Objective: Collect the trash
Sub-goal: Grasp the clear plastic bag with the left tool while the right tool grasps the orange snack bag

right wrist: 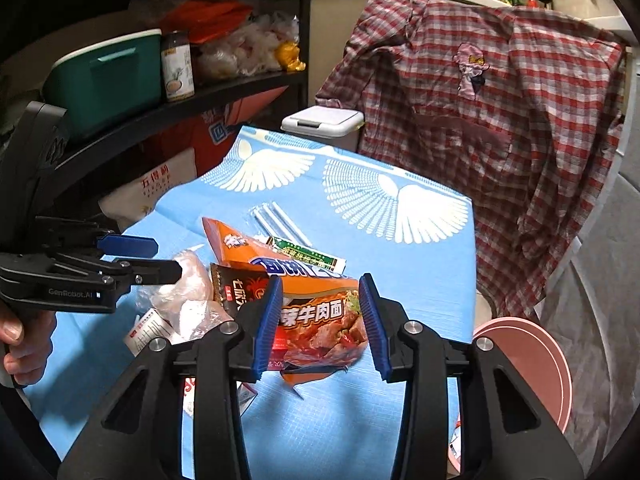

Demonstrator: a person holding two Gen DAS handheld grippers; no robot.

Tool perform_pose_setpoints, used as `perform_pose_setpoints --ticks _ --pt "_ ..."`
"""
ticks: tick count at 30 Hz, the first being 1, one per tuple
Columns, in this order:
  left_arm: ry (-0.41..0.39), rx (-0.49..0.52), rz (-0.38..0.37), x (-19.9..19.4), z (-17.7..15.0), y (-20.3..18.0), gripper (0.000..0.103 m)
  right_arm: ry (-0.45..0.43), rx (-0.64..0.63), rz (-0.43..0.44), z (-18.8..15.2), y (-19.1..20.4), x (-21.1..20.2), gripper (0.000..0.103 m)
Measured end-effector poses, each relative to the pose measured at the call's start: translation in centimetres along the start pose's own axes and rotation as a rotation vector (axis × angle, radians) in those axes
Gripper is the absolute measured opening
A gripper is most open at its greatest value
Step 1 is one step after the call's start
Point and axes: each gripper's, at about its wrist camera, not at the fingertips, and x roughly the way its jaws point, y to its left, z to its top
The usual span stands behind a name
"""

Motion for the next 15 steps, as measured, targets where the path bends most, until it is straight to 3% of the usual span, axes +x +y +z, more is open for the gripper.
perform_pose_setpoints --ticks 8,12,15 --pt "0.047 0.011 -0.004 1.7 -0.2 0.0 0.054 0.029 0.016 0.018 0.1 -0.7 1.2 0.04" --pt "0.063 0.021 0.003 2.0 -0.4 -0.2 0.054 0.002 0.015 0.073 0.4 -0.4 0.7 0.041" --pt "0.074 0.02 -0.01 2.1 -0.4 -0.1 0.041 -0.019 -0.021 0.104 0.5 0.6 0.2 0.047"
